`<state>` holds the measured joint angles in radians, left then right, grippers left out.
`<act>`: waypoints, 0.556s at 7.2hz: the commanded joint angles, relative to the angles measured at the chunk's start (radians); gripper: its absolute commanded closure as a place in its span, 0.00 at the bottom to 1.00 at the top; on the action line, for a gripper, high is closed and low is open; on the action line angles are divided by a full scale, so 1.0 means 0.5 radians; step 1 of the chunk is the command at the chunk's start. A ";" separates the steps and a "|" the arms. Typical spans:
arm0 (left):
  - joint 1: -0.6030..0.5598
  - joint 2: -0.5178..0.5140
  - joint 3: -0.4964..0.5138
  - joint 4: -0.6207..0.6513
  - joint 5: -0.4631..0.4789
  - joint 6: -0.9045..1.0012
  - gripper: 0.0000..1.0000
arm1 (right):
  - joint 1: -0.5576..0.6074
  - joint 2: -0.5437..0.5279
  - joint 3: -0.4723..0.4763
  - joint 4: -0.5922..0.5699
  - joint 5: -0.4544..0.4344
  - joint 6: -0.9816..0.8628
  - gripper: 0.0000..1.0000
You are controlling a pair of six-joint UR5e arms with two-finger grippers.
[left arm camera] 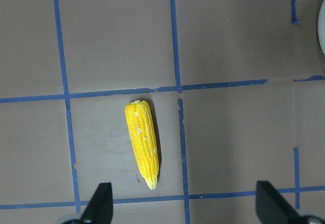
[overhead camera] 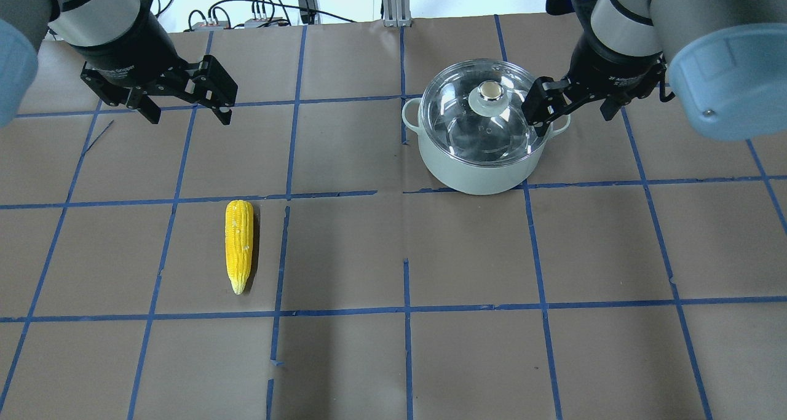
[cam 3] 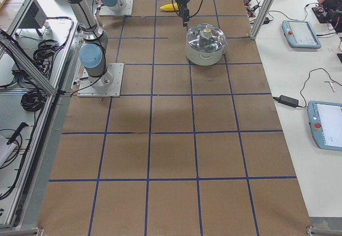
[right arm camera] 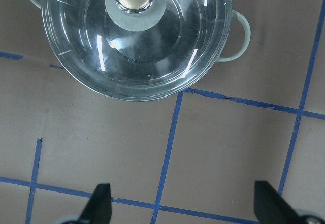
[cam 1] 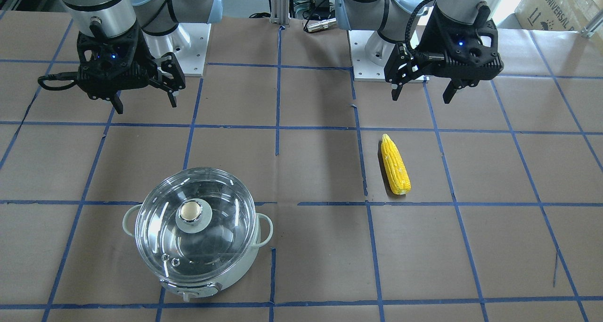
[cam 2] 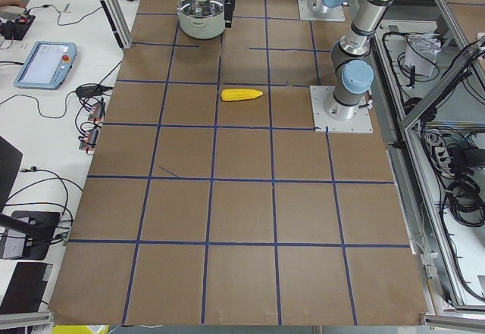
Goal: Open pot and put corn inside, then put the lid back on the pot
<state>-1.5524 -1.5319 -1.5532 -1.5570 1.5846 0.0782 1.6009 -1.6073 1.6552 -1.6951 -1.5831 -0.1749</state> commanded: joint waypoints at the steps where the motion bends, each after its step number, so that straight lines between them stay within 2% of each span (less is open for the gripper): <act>1: 0.000 -0.016 0.017 0.000 0.000 -0.003 0.00 | 0.001 0.002 0.000 -0.009 0.000 0.000 0.00; 2: 0.000 -0.010 0.005 -0.003 0.000 -0.003 0.00 | 0.007 0.030 -0.049 -0.043 0.015 0.015 0.00; 3: 0.000 -0.019 0.029 -0.009 -0.003 -0.009 0.00 | 0.026 0.158 -0.098 -0.058 0.043 0.024 0.00; 4: 0.000 -0.013 0.020 -0.009 -0.006 -0.009 0.00 | 0.044 0.335 -0.244 -0.140 0.055 0.028 0.00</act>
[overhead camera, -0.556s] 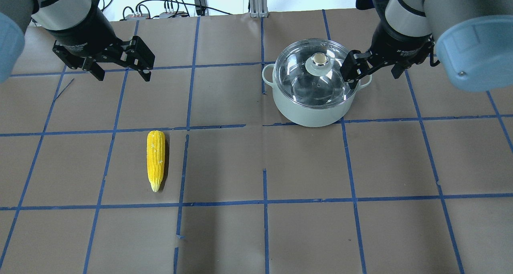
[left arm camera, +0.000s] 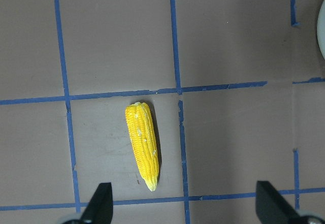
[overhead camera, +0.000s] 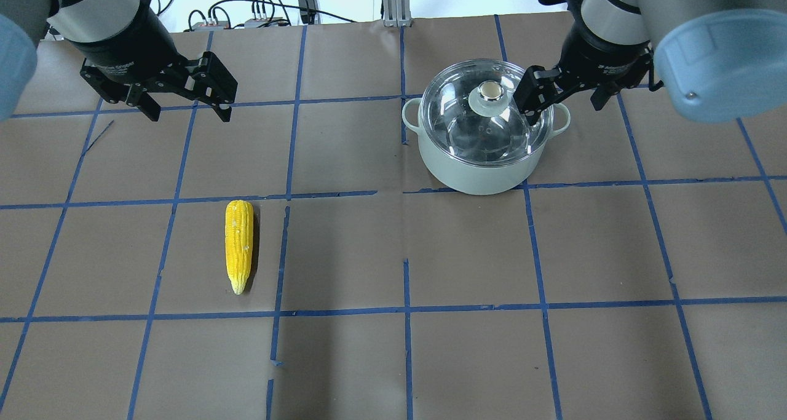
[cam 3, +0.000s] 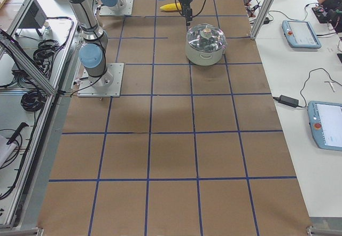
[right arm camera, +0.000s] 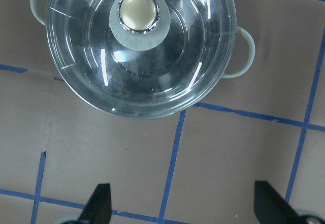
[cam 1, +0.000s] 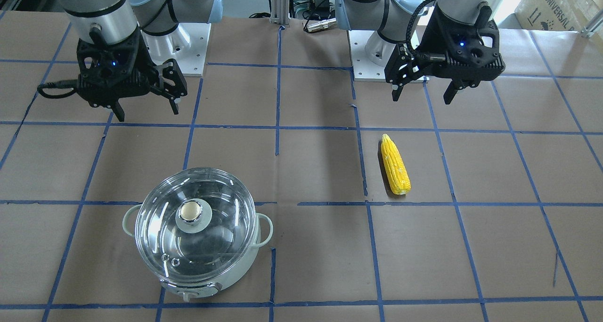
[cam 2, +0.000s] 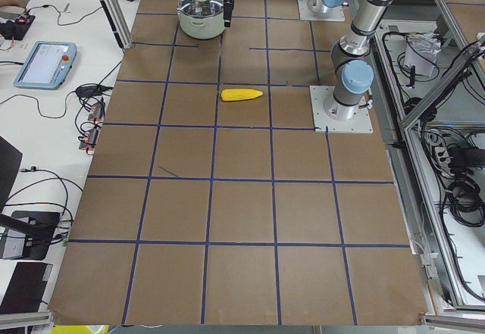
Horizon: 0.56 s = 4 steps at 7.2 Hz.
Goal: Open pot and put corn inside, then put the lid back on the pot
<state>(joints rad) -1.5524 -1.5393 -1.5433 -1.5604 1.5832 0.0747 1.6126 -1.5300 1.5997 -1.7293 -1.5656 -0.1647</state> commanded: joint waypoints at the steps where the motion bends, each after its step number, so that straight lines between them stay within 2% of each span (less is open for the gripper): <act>1: 0.000 0.014 -0.024 -0.002 0.006 -0.002 0.00 | 0.060 0.331 -0.274 -0.076 0.048 0.004 0.01; 4: 0.003 0.014 -0.042 0.001 0.000 -0.137 0.00 | 0.174 0.727 -0.576 -0.146 0.054 0.007 0.02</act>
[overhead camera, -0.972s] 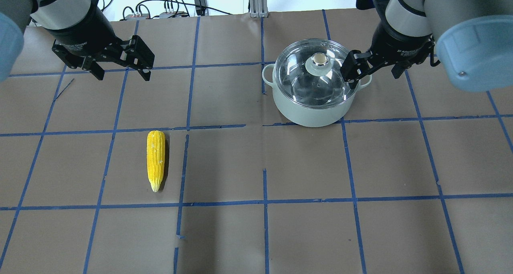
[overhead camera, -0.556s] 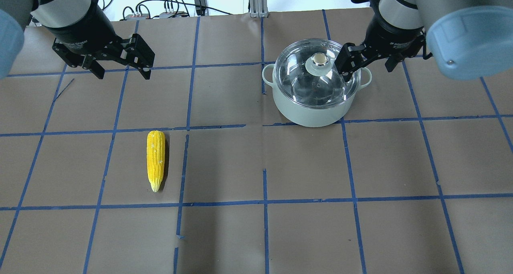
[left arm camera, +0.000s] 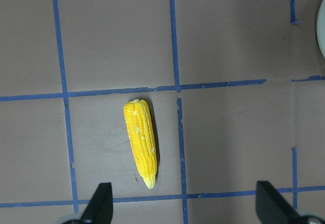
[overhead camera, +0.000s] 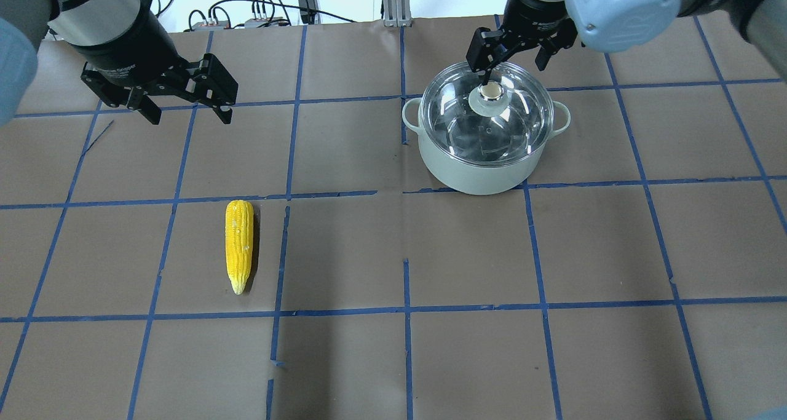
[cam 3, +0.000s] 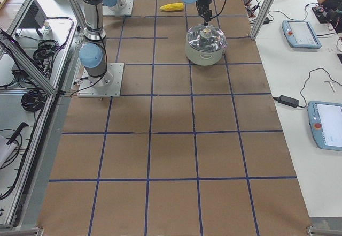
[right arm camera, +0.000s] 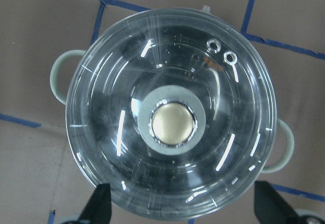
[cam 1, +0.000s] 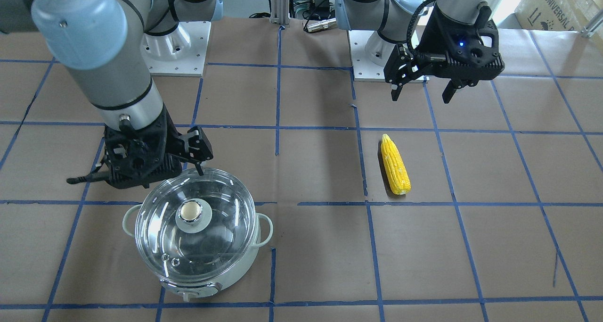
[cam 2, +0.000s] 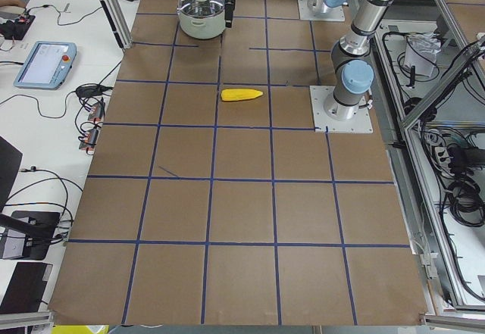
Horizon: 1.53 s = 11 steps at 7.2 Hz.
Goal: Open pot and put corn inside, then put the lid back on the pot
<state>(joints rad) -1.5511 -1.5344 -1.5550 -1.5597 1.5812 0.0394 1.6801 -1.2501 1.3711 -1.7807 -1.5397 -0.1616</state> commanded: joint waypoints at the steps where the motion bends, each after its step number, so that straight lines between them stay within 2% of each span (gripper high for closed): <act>1: 0.000 -0.002 -0.019 -0.004 0.007 -0.066 0.00 | 0.033 0.241 -0.140 -0.059 0.002 -0.005 0.04; 4: 0.003 -0.014 -0.025 -0.004 0.013 -0.042 0.00 | -0.001 0.285 -0.043 -0.114 -0.001 -0.011 0.09; 7: 0.010 -0.021 -0.022 -0.001 0.016 -0.036 0.00 | 0.024 0.285 -0.036 -0.111 -0.010 -0.002 0.14; 11: 0.013 -0.024 -0.022 -0.004 -0.012 -0.039 0.00 | 0.024 0.270 -0.036 -0.083 -0.019 -0.002 0.40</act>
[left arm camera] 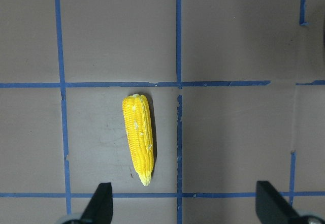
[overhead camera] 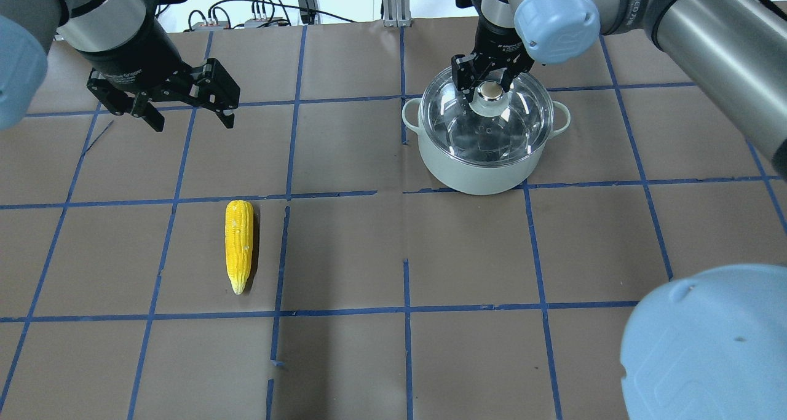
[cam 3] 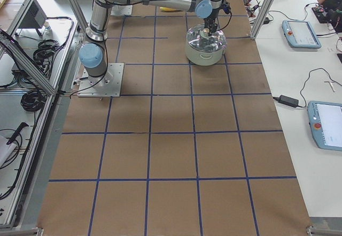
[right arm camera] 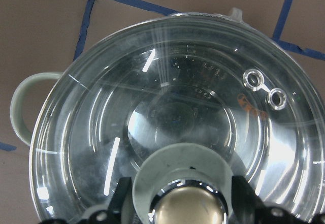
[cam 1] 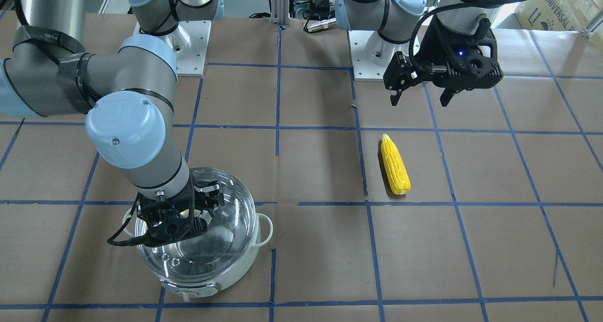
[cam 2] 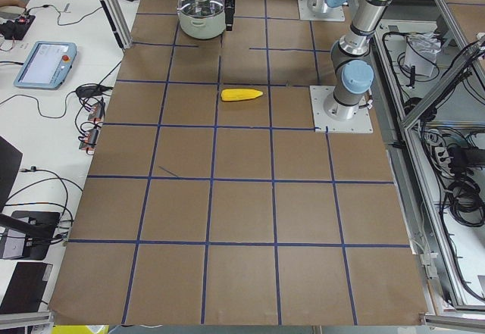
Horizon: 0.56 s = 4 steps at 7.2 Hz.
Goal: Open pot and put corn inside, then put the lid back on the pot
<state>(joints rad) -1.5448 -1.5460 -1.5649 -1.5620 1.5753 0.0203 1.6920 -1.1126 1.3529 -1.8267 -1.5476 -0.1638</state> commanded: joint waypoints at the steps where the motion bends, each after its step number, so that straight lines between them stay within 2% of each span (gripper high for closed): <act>1: -0.003 0.002 0.004 -0.020 0.006 -0.001 0.00 | 0.000 -0.008 0.000 0.018 -0.004 -0.001 0.49; 2: -0.003 0.003 0.010 -0.021 0.000 0.002 0.00 | 0.000 -0.011 -0.003 0.045 -0.004 -0.007 0.56; 4: 0.000 -0.001 -0.002 -0.011 0.006 0.002 0.00 | -0.009 -0.051 -0.095 0.219 -0.019 -0.016 0.58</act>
<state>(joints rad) -1.5459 -1.5451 -1.5640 -1.5708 1.5751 0.0213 1.6904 -1.1223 1.3329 -1.7749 -1.5543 -0.1691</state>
